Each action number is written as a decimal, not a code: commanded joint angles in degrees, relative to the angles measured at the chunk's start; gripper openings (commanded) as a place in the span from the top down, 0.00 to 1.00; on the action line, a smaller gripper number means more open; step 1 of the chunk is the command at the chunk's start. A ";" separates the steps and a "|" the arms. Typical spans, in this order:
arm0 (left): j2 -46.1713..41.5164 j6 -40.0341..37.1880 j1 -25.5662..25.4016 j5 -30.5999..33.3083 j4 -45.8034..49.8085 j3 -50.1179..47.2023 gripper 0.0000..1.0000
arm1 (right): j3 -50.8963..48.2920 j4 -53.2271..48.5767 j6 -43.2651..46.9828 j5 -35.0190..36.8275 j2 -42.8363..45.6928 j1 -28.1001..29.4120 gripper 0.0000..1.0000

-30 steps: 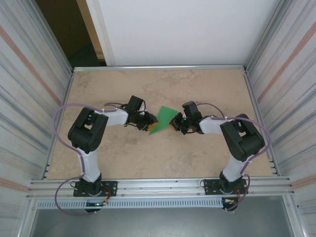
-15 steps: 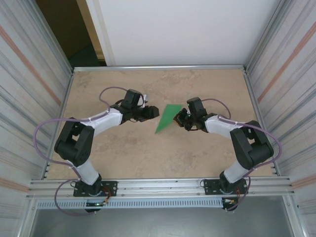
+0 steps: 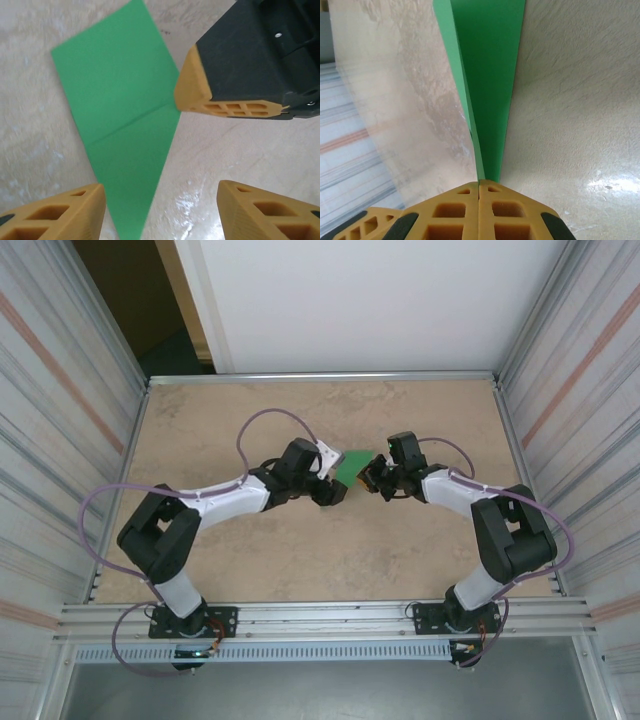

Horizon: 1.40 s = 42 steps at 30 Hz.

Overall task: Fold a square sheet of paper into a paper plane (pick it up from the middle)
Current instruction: Fold the wing for the fifth time at the center of the table.

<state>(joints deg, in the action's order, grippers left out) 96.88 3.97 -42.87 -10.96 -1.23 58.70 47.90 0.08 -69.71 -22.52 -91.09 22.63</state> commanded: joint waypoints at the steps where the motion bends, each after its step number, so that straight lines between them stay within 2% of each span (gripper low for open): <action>1: 1.28 -9.71 -1.69 4.56 -4.37 -1.35 0.39 | 1.76 -1.66 -0.70 -1.39 1.63 -0.66 0.96; 7: 3.87 -15.26 -3.20 6.92 -7.12 -2.04 0.40 | 1.74 -1.57 -1.32 -2.39 1.69 -1.19 0.96; 14: 5.57 -18.81 -3.27 6.13 -12.80 -4.70 0.45 | 1.84 -1.90 -1.79 -3.27 2.40 -2.07 0.96; 17: 6.38 -20.41 -3.27 3.64 -13.33 -4.82 0.46 | 1.85 -1.94 -2.09 -3.84 2.44 -2.38 0.96; 25: 9.29 -20.81 -3.29 5.22 -15.35 -4.32 0.51 | 1.90 -2.05 -2.53 -4.37 2.67 -2.52 0.95; 32: 10.26 -19.18 -3.27 6.25 -19.01 -5.00 0.59 | 2.07 -2.76 -2.79 -4.96 2.27 -2.65 0.95; 42: 11.05 -18.73 -3.27 6.92 -19.51 -5.17 0.70 | 2.28 -3.35 -2.85 -5.16 1.88 -2.74 0.93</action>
<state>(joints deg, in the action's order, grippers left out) 107.28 -14.98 -46.04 -4.78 -19.64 54.50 48.23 -1.83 -71.61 -27.03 -90.15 20.47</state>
